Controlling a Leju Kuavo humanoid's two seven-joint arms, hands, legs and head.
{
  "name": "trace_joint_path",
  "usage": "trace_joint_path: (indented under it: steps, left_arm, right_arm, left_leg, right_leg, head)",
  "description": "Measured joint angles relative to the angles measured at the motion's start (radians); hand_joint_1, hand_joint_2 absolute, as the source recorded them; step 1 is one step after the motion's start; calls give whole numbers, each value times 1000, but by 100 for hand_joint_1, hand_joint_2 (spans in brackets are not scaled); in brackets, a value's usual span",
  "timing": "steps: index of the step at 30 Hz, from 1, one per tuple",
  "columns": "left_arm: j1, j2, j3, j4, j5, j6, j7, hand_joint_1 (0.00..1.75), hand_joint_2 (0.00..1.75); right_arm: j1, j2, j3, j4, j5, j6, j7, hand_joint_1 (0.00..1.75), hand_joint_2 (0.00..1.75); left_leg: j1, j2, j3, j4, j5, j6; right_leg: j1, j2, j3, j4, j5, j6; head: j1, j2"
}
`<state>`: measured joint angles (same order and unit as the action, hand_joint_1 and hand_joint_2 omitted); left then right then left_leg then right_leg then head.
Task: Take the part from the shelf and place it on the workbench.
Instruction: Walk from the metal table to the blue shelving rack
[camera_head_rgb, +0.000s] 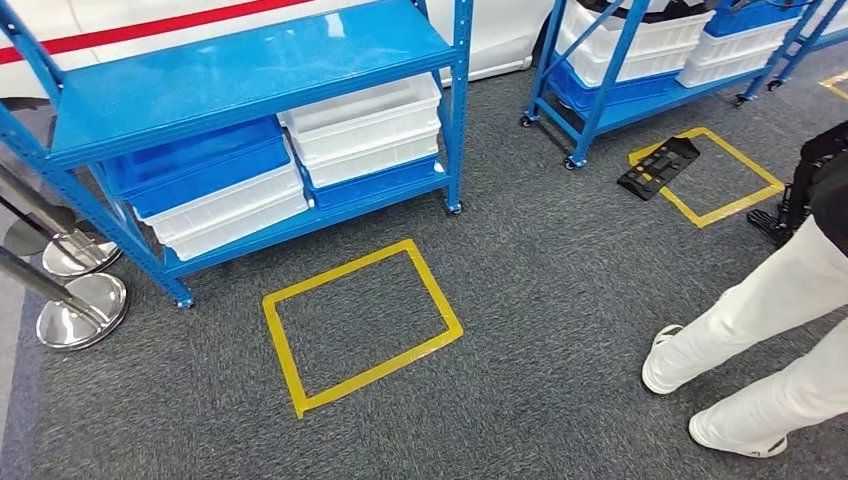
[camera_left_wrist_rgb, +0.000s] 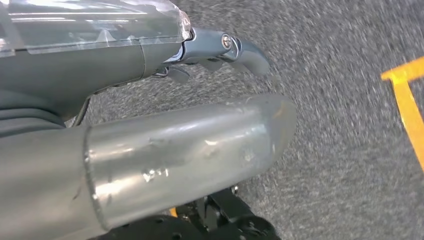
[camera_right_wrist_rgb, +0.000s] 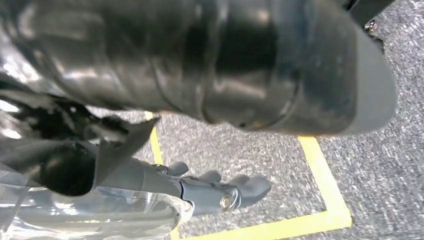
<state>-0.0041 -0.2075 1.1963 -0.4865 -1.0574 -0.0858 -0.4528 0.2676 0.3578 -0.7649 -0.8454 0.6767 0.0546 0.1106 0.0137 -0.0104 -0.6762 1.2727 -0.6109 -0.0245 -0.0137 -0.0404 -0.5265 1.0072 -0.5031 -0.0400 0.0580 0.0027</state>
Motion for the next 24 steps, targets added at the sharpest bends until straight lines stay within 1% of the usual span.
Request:
trace_joint_path:
  steps: [1,2,3,4,5,6,7,8,9,10,11,12,13,14,15,16,17,18,19,20,21,22,23,24]
  left_arm:
    - [1,0,0,0,0,0,0,0,0]
    - [3,1,0,0,0,0,0,0,0]
    - [5,1,0,0,0,0,0,0,0]
    - [4,1,0,0,0,0,0,0,0]
    - [3,1,0,0,0,1,0,0,0]
    - [2,2,0,0,0,1,-1,0,0]
    - [2,2,0,0,0,1,-1,0,0]
    - [4,2,0,0,0,2,-1,0,0]
    - [7,2,0,0,0,2,-2,0,0]
    - [9,1,0,0,0,2,-1,0,0]
    - [9,1,0,0,0,2,-1,0,0]
    - [8,1,0,0,0,2,-1,0,0]
    - [6,0,0,0,0,2,-1,0,0]
    - [4,0,0,0,0,2,-2,0,0]
    - [3,0,0,0,0,2,-2,0,0]
    - [4,0,0,0,0,1,-2,0,0]
    - [6,0,0,0,0,1,-3,0,0]
    - [8,0,1,0,0,0,-4,0,0]
    - [9,-1,1,0,0,-2,-5,0,0]
    - [10,-2,1,0,-1,-3,-6,0,0]
    - [10,-2,1,0,-1,-4,-7,0,0]
    - [10,-3,1,0,-1,-4,-8,0,0]
    - [10,-3,1,0,-1,-5,-8,0,0]
    - [10,-2,1,0,-1,-5,-8,0,0]
  right_arm:
    - [0,0,-1,0,0,0,0,0,0]
    - [-1,0,-1,1,0,0,0,0,0]
    - [-1,0,-1,1,0,0,0,0,0]
    - [-1,0,-1,1,0,0,0,0,0]
    - [-1,1,-1,1,0,0,0,0,0]
    - [-1,1,-1,1,0,0,0,0,0]
    - [-3,1,-2,1,0,0,0,0,0]
    - [-5,1,-1,1,0,0,0,0,0]
    - [-7,1,-1,1,0,0,0,0,0]
    - [-8,1,-1,0,0,0,0,0,0]
    - [-8,0,-1,0,0,0,0,0,0]
    - [-6,0,0,0,0,0,0,0,0]
    - [-4,0,0,0,0,0,1,0,0]
    - [-2,0,0,1,-1,-1,2,0,0]
    - [-1,0,0,1,-6,-4,4,0,0]
    - [0,0,-1,1,-13,-7,5,0,0]
    - [1,0,-1,1,-20,-11,6,0,0]
    - [2,0,-1,1,-27,-15,7,0,0]
    - [3,0,-1,0,-31,-17,7,0,0]
    - [4,0,0,0,-34,-19,8,0,0]
    - [5,0,0,-1,-37,-20,8,0,0]
    - [6,0,1,-1,-41,-21,8,0,0]
    - [6,0,2,-2,-43,-21,8,0,0]
    - [7,0,4,-3,-45,-21,9,0,0]
  left_leg:
    - [0,4,-4,12,5,-1]
    - [0,9,13,-18,29,-1]
    - [0,20,50,-85,65,1]
    - [-2,39,90,-161,94,5]
    - [-4,55,121,-223,115,10]
    - [-6,66,141,-262,126,16]
    - [-9,68,145,-274,125,22]
    - [-11,58,143,-274,127,27]
    - [-8,48,145,-277,130,33]
    - [-6,39,147,-281,133,39]
    - [-3,29,148,-285,138,46]
    - [0,20,149,-288,142,52]
    - [-1,12,147,-288,144,56]
    - [-2,4,145,-288,144,59]
    - [-3,-5,144,-287,144,60]
    - [-4,-14,144,-286,140,61]
    - [-4,-24,147,-285,135,61]
    - [-4,-31,151,-284,128,60]
    - [-4,-37,156,-283,121,57]
    - [-6,-41,161,-280,114,52]
    - [-7,-43,164,-278,107,46]
    - [-9,-45,167,-277,101,39]
    - [-9,-47,169,-278,96,33]
    - [-8,-48,173,-279,92,26]
  right_leg:
    - [1,-14,0,0,-1,0]
    - [1,-27,2,0,-3,2]
    - [1,-40,6,0,-5,4]
    - [2,-51,9,1,-8,8]
    - [4,-62,13,2,-12,13]
    - [6,-71,16,2,-14,19]
    - [8,-79,19,2,-16,25]
    - [8,-86,22,2,-17,31]
    - [7,-88,25,2,-19,37]
    - [5,-70,25,10,-27,44]
    - [3,-43,16,33,-45,49]
    - [1,-10,-3,76,-73,53]
    - [-1,19,-33,137,-108,56]
    - [-1,32,-67,205,-138,57]
    - [-1,36,-96,259,-153,59]
    - [-1,38,-112,282,-147,59]
    - [-1,38,-109,266,-120,58]
    - [-1,39,-89,215,-79,56]
    - [-1,43,-59,145,-41,53]
    - [0,47,-30,83,-19,49]
    - [1,51,-11,40,-10,45]
    - [3,55,-1,19,-14,39]
    - [6,54,1,16,-22,34]
    - [5,53,6,13,-23,27]
  head:
    - [0,0]
    - [0,0]
    - [0,0]
    - [0,0]
    - [0,0]
    - [0,0]
    - [0,0]
    - [0,0]
    - [0,0]
    - [0,0]
    - [0,0]
    - [0,0]
    - [0,0]
    - [0,0]
    - [0,0]
    - [0,0]
    - [0,0]
    - [0,0]
    - [0,0]
    - [0,0]
    - [0,0]
    - [0,0]
    - [0,0]
    - [0,0]
